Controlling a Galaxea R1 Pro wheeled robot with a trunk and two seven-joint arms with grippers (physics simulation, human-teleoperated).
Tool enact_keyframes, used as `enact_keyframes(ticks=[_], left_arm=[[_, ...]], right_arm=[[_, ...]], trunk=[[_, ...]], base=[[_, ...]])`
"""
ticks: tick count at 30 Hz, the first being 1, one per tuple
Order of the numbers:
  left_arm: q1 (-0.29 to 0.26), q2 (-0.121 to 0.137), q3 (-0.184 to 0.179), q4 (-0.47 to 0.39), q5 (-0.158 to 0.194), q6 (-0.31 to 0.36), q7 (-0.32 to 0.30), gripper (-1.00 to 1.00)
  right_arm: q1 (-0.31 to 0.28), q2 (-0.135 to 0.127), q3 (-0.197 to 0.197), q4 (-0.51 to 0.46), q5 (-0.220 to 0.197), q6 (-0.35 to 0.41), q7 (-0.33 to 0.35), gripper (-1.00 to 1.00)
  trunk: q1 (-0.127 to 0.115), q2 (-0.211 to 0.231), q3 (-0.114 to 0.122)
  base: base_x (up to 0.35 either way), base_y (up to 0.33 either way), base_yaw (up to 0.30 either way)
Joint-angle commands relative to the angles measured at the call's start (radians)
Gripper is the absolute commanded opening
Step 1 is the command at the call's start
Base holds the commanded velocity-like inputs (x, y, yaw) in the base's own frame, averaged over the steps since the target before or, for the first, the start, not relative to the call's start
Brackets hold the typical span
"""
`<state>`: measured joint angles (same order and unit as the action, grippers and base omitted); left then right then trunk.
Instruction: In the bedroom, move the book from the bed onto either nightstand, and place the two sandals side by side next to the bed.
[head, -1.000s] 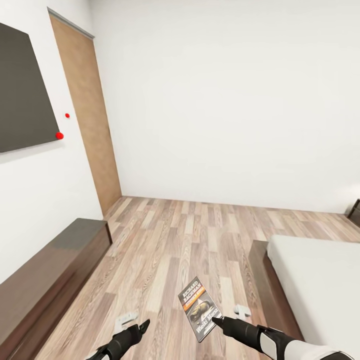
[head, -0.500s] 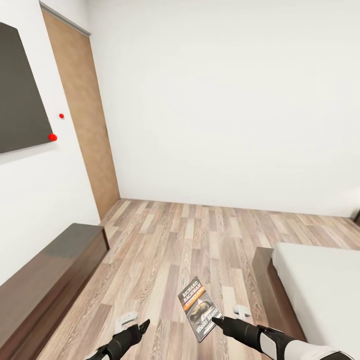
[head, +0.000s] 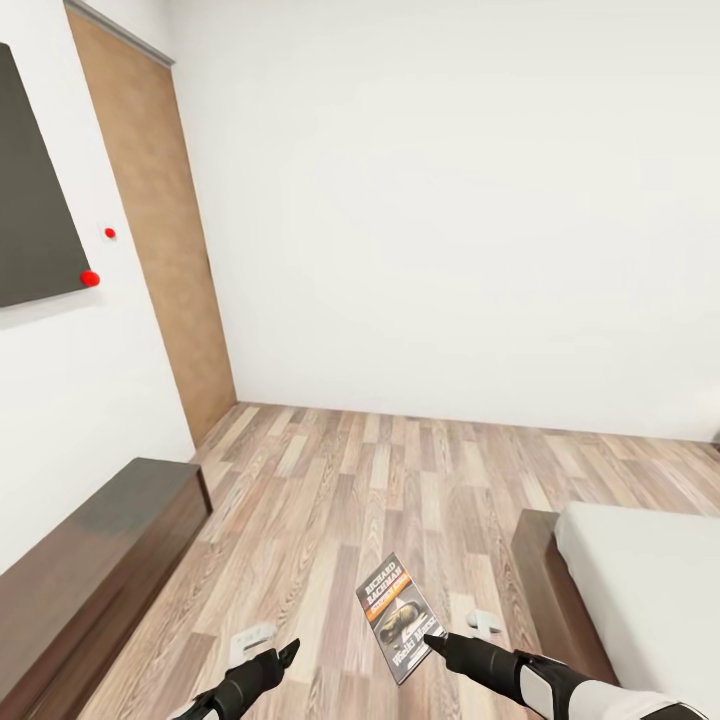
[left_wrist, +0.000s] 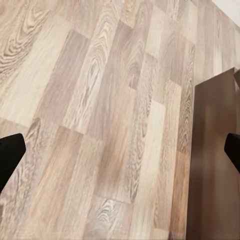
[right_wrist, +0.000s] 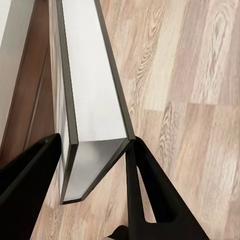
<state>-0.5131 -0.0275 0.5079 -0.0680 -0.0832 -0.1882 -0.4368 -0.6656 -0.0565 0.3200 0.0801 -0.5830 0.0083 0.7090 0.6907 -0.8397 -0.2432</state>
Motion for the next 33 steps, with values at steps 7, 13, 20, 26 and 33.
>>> enact_keyframes(ticks=[7,13,20,26,33], left_arm=[[-0.001,0.000,0.008,0.000,-0.009,-0.004,-0.002,1.00],[-0.001,0.000,0.008,0.001,-0.009,-0.004,-0.002,1.00],[-0.001,0.000,0.008,0.001,-0.009,-0.004,-0.002,1.00],[-0.001,0.000,0.008,0.001,-0.009,-0.004,-0.002,1.00],[-0.001,0.000,0.008,0.001,-0.009,-0.004,-0.002,1.00]], right_arm=[[-0.002,0.000,0.004,0.003,-0.011,0.001,0.006,-1.00],[-0.002,0.001,0.004,0.003,-0.011,0.000,0.006,-1.00],[-0.002,0.000,0.004,0.003,-0.011,0.001,0.006,-1.00],[-0.002,0.000,0.004,0.003,-0.011,0.000,0.006,-1.00],[-0.002,0.000,0.004,0.003,-0.012,0.001,0.006,-1.00]], trunk=[[0.001,-0.001,-0.001],[0.001,-0.001,-0.001],[0.001,-0.001,-0.001],[0.001,-0.001,-0.001],[0.001,-0.001,-0.001]], base=[[0.241,0.000,0.000],[0.241,0.000,0.000],[0.241,0.000,0.000],[0.241,0.000,0.000],[0.241,0.000,0.000]])
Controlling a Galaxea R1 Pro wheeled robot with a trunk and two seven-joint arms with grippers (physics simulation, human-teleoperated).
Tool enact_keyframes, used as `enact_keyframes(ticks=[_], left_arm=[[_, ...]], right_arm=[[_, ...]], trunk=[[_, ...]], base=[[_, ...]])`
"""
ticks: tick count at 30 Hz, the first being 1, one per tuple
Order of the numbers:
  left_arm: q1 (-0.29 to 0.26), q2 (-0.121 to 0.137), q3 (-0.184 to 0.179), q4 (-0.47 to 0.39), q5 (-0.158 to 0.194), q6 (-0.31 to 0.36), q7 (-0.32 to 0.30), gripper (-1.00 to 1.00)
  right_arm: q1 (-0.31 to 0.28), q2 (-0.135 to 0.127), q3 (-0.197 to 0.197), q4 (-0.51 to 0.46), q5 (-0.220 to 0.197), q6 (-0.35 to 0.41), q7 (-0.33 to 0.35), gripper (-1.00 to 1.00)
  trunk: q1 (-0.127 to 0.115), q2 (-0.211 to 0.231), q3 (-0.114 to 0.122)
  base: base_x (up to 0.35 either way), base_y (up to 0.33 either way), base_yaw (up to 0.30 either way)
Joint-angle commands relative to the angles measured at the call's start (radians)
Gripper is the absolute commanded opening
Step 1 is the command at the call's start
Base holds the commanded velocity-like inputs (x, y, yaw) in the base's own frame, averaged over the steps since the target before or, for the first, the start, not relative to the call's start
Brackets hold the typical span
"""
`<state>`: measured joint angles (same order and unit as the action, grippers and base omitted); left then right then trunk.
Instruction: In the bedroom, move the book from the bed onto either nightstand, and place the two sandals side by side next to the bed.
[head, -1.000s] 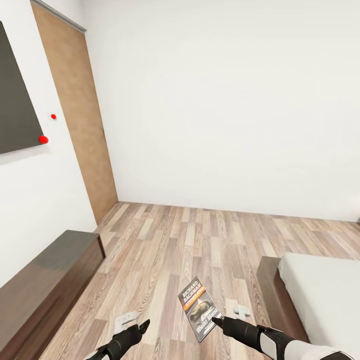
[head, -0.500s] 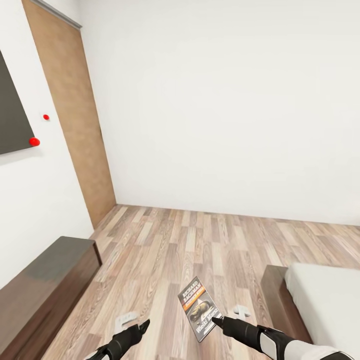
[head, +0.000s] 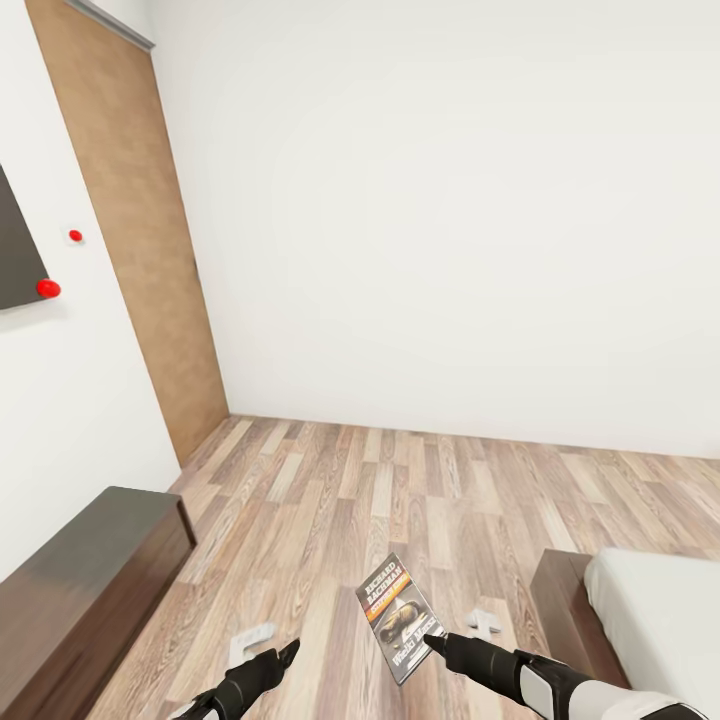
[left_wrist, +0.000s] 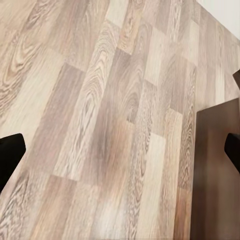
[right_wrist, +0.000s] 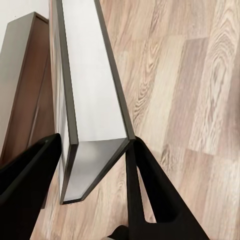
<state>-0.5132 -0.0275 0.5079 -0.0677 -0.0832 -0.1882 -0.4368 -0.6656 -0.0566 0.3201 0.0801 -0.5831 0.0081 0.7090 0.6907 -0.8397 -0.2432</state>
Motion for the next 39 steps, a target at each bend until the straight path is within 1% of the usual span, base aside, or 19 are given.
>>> enact_keyframes(ticks=[1,33,39], left_arm=[[-0.001,0.000,0.008,0.000,-0.009,-0.004,-0.002,1.00],[-0.001,0.000,0.008,0.000,-0.009,-0.004,-0.002,1.00],[-0.001,0.000,0.008,0.000,-0.009,-0.004,-0.002,1.00]], right_arm=[[-0.002,0.000,0.004,0.003,-0.011,0.001,0.006,-1.00],[-0.002,0.000,0.004,0.003,-0.012,0.001,0.006,-1.00],[-0.002,0.000,0.004,0.003,-0.011,0.001,0.006,-1.00]], trunk=[[0.001,-0.001,-0.001],[0.001,-0.001,-0.001],[0.001,-0.001,-0.003]], base=[[0.241,0.000,0.000],[0.241,0.000,0.000],[0.241,0.000,-0.170]])
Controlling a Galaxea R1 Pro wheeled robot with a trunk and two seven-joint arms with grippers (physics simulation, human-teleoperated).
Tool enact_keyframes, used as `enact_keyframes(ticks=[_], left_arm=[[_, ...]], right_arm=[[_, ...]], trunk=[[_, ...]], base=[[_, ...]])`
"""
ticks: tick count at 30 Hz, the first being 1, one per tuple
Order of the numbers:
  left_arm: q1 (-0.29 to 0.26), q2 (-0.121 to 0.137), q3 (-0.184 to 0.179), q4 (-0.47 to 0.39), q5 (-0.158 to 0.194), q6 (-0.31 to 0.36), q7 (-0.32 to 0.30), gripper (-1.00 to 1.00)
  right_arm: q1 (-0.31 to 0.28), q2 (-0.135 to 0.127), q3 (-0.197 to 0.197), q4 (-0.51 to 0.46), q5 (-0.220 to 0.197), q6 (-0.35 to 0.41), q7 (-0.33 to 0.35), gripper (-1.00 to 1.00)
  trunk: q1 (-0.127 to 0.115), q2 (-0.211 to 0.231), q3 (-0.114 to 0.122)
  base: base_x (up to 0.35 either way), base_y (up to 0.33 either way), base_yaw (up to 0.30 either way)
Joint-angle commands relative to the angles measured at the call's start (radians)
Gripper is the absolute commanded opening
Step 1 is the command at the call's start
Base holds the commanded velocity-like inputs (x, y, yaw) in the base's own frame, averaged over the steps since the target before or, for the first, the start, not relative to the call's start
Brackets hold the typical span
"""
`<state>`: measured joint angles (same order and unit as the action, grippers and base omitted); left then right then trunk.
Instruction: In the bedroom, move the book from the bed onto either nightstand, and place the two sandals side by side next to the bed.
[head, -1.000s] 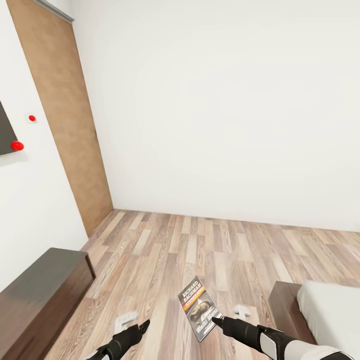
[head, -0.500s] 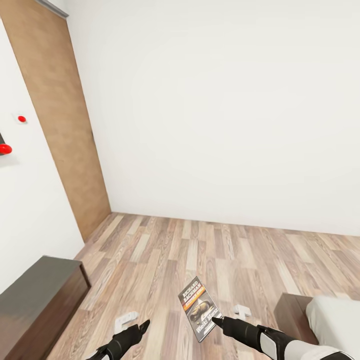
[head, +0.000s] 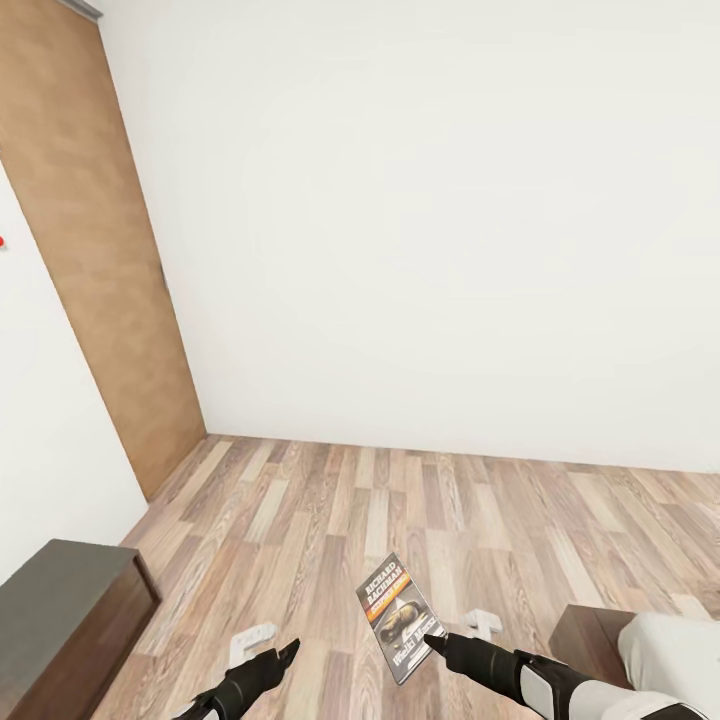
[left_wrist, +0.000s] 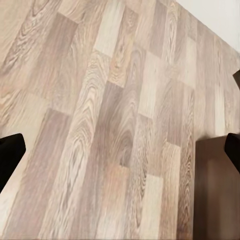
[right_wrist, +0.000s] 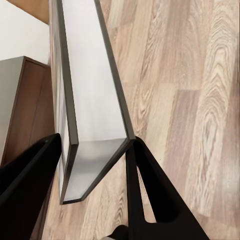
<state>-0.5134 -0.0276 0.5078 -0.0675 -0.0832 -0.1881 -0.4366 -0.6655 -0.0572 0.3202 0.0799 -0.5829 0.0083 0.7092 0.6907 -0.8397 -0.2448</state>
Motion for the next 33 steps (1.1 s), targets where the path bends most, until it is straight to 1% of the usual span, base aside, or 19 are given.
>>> enact_keyframes(ticks=[1,3,7,33], left_arm=[[0.000,0.000,0.008,0.000,-0.009,-0.004,-0.002,1.00],[0.000,0.000,0.008,0.000,-0.009,-0.004,-0.002,1.00],[0.000,0.000,0.008,0.000,-0.009,-0.004,-0.002,1.00],[0.000,0.000,0.008,0.000,-0.009,-0.004,-0.002,1.00]], right_arm=[[-0.002,0.000,0.004,0.003,-0.012,0.001,0.006,-1.00],[-0.002,0.001,0.004,0.003,-0.012,0.001,0.006,-1.00],[-0.002,0.001,0.004,0.003,-0.011,0.001,0.006,-1.00],[-0.002,0.001,0.004,0.003,-0.011,0.001,0.006,-1.00]], trunk=[[0.001,-0.001,-0.002],[0.001,-0.001,-0.003],[0.001,-0.001,-0.003],[0.001,-0.001,-0.003]], base=[[0.241,0.000,-0.256],[0.241,0.000,-0.236],[0.241,0.000,-0.070],[0.241,0.000,-0.003]])
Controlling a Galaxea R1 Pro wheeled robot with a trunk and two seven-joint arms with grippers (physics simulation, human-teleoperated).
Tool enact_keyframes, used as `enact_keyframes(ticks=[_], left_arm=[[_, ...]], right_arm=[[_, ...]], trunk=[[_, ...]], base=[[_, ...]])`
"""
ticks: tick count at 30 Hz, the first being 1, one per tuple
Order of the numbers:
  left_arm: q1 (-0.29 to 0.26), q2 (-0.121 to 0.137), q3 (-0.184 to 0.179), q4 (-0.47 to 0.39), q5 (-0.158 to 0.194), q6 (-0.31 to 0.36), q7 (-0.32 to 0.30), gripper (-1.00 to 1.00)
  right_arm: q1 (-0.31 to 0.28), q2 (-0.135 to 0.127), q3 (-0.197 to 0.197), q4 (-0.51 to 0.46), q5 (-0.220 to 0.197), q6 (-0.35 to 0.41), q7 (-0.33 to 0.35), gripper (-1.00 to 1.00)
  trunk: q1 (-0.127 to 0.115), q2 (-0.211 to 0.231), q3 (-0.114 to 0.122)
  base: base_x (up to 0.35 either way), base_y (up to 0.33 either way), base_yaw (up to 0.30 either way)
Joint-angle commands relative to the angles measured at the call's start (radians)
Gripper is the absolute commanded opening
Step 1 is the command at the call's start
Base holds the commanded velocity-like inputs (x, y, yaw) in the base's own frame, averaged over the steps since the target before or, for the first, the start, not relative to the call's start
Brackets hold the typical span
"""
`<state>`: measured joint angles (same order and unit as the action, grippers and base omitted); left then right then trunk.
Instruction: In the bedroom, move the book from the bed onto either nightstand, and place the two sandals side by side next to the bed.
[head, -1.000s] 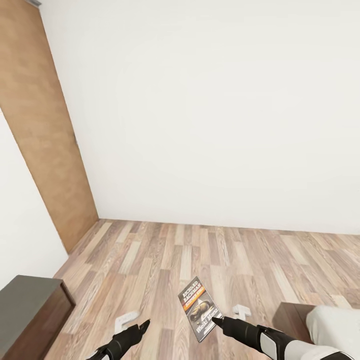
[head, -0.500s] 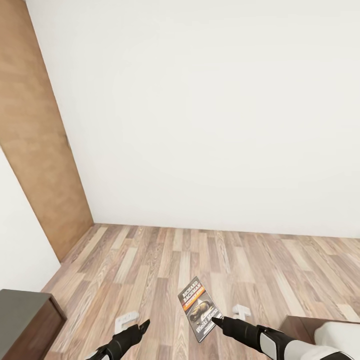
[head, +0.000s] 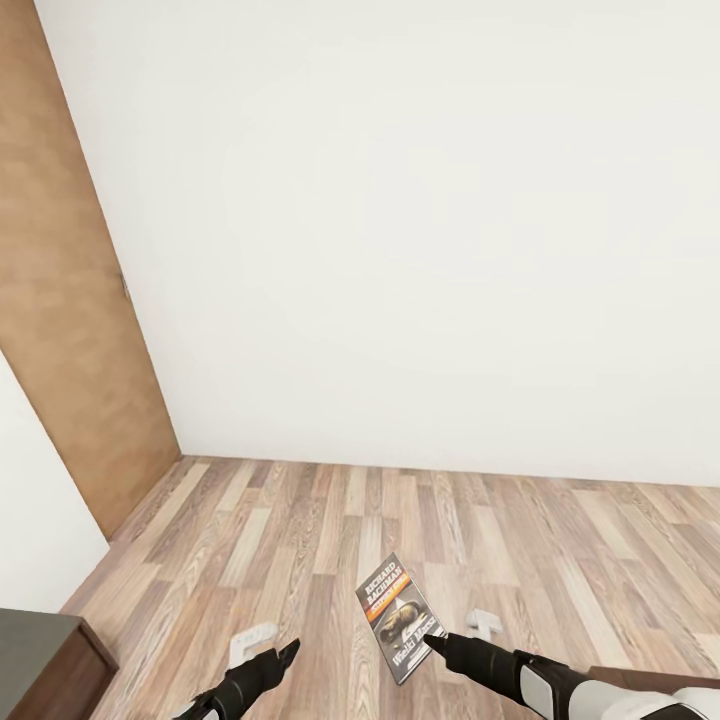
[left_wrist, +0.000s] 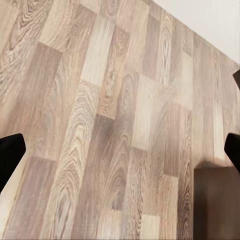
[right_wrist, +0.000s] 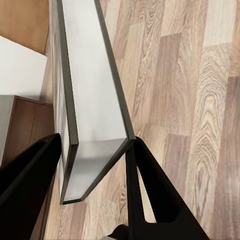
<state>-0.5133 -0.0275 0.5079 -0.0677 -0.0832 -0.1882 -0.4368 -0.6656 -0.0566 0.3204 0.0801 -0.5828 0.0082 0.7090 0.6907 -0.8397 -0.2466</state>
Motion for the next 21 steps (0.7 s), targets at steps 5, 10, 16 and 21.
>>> enact_keyframes(ticks=[5,10,16,21], left_arm=[[-0.001,0.000,0.008,0.000,-0.009,-0.004,-0.002,1.00],[-0.001,0.000,0.008,0.000,-0.009,-0.004,-0.002,1.00],[-0.001,0.000,0.008,0.000,-0.009,-0.004,-0.002,1.00],[-0.001,0.000,0.008,0.000,-0.009,-0.004,-0.002,1.00]], right_arm=[[-0.002,0.000,0.003,0.003,-0.012,0.001,0.006,-1.00],[-0.002,0.000,0.003,0.003,-0.012,0.001,0.006,-1.00],[-0.002,0.000,0.003,0.003,-0.012,0.001,0.006,-1.00],[-0.002,0.000,0.003,0.003,-0.012,0.001,0.006,-1.00]], trunk=[[0.001,-0.001,-0.001],[0.001,-0.001,-0.001],[0.001,-0.001,-0.003],[0.001,-0.001,-0.005]], base=[[0.241,0.000,0.000],[0.241,0.000,-0.038],[0.241,0.000,-0.174],[0.241,0.000,-0.083]])
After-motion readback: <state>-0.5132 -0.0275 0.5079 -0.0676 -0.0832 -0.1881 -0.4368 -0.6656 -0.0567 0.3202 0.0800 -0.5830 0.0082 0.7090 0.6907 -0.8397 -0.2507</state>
